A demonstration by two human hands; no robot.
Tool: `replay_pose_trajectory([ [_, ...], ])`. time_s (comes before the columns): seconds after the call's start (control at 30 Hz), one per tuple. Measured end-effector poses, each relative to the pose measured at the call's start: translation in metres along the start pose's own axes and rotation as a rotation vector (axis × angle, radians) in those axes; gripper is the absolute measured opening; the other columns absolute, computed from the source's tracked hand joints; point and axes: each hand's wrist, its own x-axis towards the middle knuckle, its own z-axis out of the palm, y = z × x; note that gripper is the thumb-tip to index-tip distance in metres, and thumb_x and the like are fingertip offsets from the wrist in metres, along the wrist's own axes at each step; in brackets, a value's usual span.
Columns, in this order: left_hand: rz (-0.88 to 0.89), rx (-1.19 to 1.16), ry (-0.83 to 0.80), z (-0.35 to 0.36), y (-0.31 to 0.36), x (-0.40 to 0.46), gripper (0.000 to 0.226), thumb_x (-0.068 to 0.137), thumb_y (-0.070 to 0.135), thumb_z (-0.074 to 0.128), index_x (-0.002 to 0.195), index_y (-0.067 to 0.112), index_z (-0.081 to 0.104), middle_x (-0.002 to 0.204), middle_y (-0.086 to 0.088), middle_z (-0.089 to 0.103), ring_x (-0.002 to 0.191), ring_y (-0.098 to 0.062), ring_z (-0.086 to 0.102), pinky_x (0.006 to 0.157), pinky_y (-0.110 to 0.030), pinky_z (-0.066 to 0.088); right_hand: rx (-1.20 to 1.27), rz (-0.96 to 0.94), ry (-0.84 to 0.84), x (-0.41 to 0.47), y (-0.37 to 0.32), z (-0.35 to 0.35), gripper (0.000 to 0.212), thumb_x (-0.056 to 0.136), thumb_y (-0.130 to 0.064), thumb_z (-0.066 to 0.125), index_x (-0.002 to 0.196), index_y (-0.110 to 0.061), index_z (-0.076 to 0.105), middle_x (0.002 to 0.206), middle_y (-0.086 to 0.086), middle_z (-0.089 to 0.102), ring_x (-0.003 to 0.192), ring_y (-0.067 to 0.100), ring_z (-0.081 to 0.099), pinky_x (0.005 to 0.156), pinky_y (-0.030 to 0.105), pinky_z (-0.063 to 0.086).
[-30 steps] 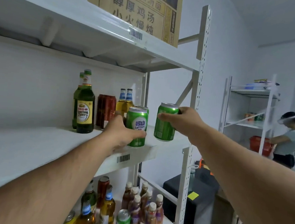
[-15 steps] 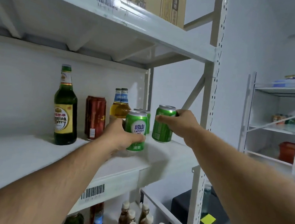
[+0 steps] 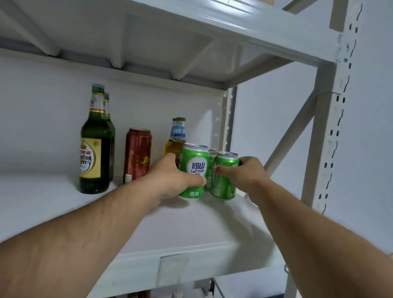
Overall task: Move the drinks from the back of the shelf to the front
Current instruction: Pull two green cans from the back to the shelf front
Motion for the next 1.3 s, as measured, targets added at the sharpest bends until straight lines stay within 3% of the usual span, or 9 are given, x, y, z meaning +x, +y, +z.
replay_pose_trajectory([
  [0.43, -0.055, -0.03, 0.027, 0.02, -0.011, 0.01, 0.059, 0.066, 0.019, 0.098, 0.117, 0.017, 0.068, 0.104, 0.0, 0.078, 0.094, -0.018, 0.076, 0.086, -0.036, 0.061, 0.034, 0.025, -0.098, 0.035, 0.024, 0.009, 0.035, 0.057, -0.033, 0.094, 0.082, -0.014, 0.078, 0.08, 0.0, 0.077, 0.079, 0.019, 0.075, 0.082, 0.039, 0.061],
  [0.73, -0.051, -0.063, 0.009, 0.019, -0.012, 0.005, 0.049, 0.072, 0.009, 0.093, 0.115, 0.016, 0.069, 0.101, 0.001, 0.078, 0.092, -0.016, 0.075, 0.08, -0.031, 0.06, 0.049, 0.027, -0.122, 0.034, 0.022, 0.01, 0.033, 0.064, -0.031, 0.094, 0.087, -0.016, 0.076, 0.087, 0.001, 0.077, 0.084, 0.02, 0.073, 0.086, 0.039, 0.059],
  [0.9, -0.061, -0.064, 0.003, 0.019, -0.015, 0.006, 0.054, 0.072, 0.01, 0.094, 0.118, 0.017, 0.068, 0.106, 0.0, 0.078, 0.097, -0.018, 0.075, 0.087, -0.035, 0.06, 0.038, 0.037, -0.131, 0.034, 0.023, 0.011, 0.041, 0.063, -0.035, 0.094, 0.093, -0.016, 0.074, 0.092, 0.002, 0.075, 0.089, 0.021, 0.072, 0.088, 0.04, 0.058],
  [1.0, -0.067, -0.073, -0.008, 0.019, -0.013, 0.004, 0.051, 0.074, 0.009, 0.093, 0.118, 0.017, 0.068, 0.103, 0.002, 0.077, 0.093, -0.014, 0.074, 0.078, -0.029, 0.058, -0.012, 0.047, -0.17, 0.029, 0.018, 0.006, 0.047, 0.063, -0.042, 0.092, 0.097, -0.016, 0.074, 0.097, 0.003, 0.075, 0.091, 0.021, 0.07, 0.09, 0.038, 0.057],
  [1.1, -0.068, -0.079, -0.023, 0.023, -0.008, 0.003, 0.046, 0.075, 0.008, 0.092, 0.114, 0.017, 0.069, 0.099, 0.003, 0.076, 0.087, -0.01, 0.072, 0.067, -0.023, 0.054, -0.121, 0.065, -0.209, 0.023, 0.012, -0.007, 0.046, 0.069, -0.045, 0.088, 0.09, -0.011, 0.067, 0.089, 0.003, 0.067, 0.08, 0.018, 0.063, 0.07, 0.029, 0.05],
  [1.2, -0.081, -0.076, -0.01, 0.03, -0.003, 0.006, 0.051, 0.071, 0.012, 0.095, 0.115, 0.016, 0.07, 0.104, -0.001, 0.078, 0.091, -0.015, 0.074, 0.075, -0.028, 0.058, -0.239, 0.072, -0.176, 0.017, 0.001, -0.027, 0.04, 0.081, -0.035, 0.081, 0.071, -0.012, 0.049, 0.068, 0.004, 0.048, 0.058, 0.019, 0.044, 0.05, 0.028, 0.031],
  [1.27, -0.093, -0.072, -0.004, 0.037, 0.002, 0.009, 0.061, 0.064, 0.018, 0.099, 0.117, 0.016, 0.069, 0.106, -0.001, 0.079, 0.095, -0.019, 0.076, 0.087, -0.036, 0.061, -0.314, 0.038, -0.168, 0.015, -0.007, -0.037, 0.023, 0.087, -0.027, 0.075, 0.087, -0.009, 0.061, 0.08, 0.012, 0.062, 0.071, 0.027, 0.06, 0.057, 0.032, 0.047],
  [1.3, -0.098, -0.074, -0.003, 0.042, 0.005, 0.009, 0.067, 0.058, 0.022, 0.101, 0.116, 0.017, 0.069, 0.106, -0.001, 0.079, 0.096, -0.02, 0.076, 0.091, -0.041, 0.062, -0.37, 0.026, -0.165, 0.014, -0.01, -0.041, 0.028, 0.091, -0.024, 0.071, 0.108, -0.004, 0.065, 0.1, 0.018, 0.069, 0.093, 0.032, 0.067, 0.075, 0.037, 0.055],
])
